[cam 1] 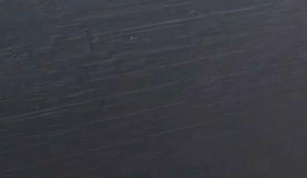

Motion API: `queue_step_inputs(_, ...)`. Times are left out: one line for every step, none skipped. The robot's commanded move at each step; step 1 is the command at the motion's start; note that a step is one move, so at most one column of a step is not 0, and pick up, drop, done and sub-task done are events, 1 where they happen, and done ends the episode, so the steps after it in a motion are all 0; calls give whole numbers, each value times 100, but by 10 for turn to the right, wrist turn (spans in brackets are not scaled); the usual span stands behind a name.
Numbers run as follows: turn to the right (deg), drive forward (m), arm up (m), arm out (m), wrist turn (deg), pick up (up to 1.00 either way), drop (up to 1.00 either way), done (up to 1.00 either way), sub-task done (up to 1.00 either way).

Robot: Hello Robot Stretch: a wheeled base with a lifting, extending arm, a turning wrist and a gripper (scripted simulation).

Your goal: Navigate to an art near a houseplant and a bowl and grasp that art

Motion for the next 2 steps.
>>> queue_step_inputs(450,0,0,0,0,0,0,0,0)
queue_step_inputs(450,0,0,0,0,0,0,0,0)
